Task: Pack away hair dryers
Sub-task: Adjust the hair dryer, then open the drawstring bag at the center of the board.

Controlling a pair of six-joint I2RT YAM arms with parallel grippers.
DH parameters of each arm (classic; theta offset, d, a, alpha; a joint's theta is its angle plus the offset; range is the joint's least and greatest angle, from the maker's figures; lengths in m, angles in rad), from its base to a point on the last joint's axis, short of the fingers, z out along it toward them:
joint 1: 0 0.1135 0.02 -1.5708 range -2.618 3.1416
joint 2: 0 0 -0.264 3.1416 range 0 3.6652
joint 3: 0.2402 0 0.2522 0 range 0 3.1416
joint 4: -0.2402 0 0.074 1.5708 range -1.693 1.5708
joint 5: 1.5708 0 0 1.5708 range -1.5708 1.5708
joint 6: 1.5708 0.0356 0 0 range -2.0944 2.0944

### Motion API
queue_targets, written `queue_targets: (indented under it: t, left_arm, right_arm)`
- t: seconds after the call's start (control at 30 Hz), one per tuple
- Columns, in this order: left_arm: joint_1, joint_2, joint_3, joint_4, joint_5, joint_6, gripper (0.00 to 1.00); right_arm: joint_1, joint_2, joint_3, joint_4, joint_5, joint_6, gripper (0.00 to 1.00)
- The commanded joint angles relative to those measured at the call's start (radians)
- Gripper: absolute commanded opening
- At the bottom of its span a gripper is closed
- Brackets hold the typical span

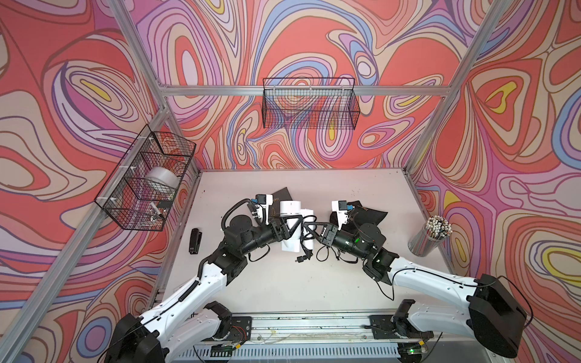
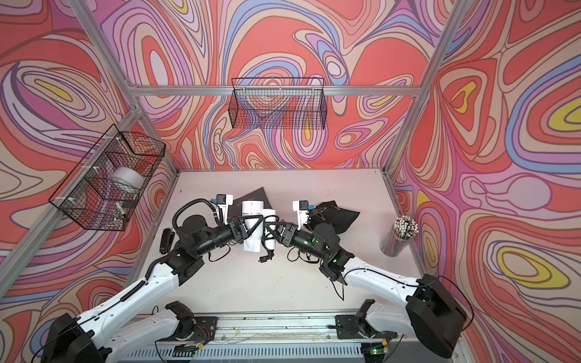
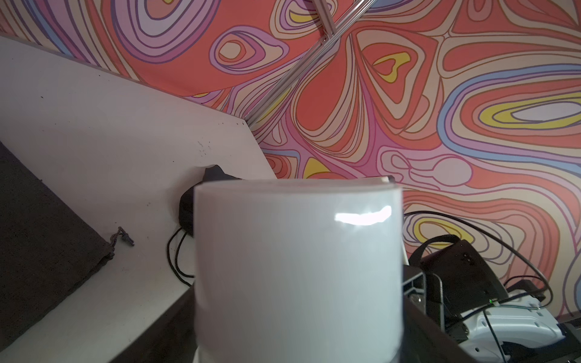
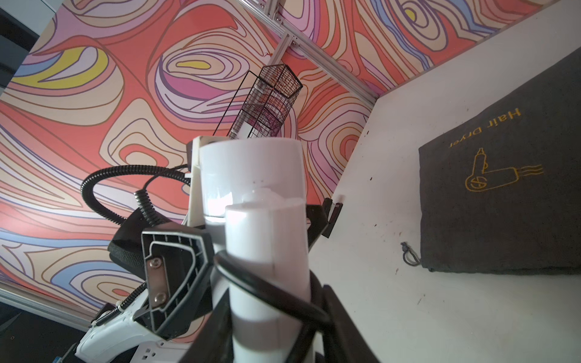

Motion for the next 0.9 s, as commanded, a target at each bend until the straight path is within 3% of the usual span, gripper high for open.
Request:
queue_targets:
  t: [0.0,0.27,0.43,0.53,0.7,0.77,0.87]
  left_arm:
    - [-0.004,-0.013,0.060,-0.083,-0.030,0.044,1.00]
    - [-0.003,-0.024,0.136,-0.348,-0.171,0.167,1.00]
    - [-0.003,-0.012,0.185,-0.571,-0.372,0.263,1.00]
    - [0.010,0.066,0.243,-0.723,-0.454,0.359,0.98]
    - [0.023,0.316,0.405,-0.946,-0.516,0.519,0.48]
    - [0.023,0.398,0.448,-0.990,-0.542,0.567,0.41]
    - [0.022,0.499,0.488,-1.015,-0.553,0.633,0.41]
  right_arm:
    - [-0.013,-0.051,-0.017,0.057,-0.062,0.023,0.01]
    - [-0.100,-0.133,-0.039,-0.186,0.045,0.083,0.00]
    - [-0.157,-0.184,-0.002,-0.473,0.110,0.078,0.00]
    - [-0.190,-0.183,0.006,-0.567,0.103,0.089,0.00]
    - [-0.218,-0.154,-0.001,-0.643,0.089,0.115,0.00]
    - [-0.225,-0.139,-0.007,-0.645,0.075,0.122,0.00]
    - [-0.229,-0.122,-0.011,-0.647,0.057,0.123,0.00]
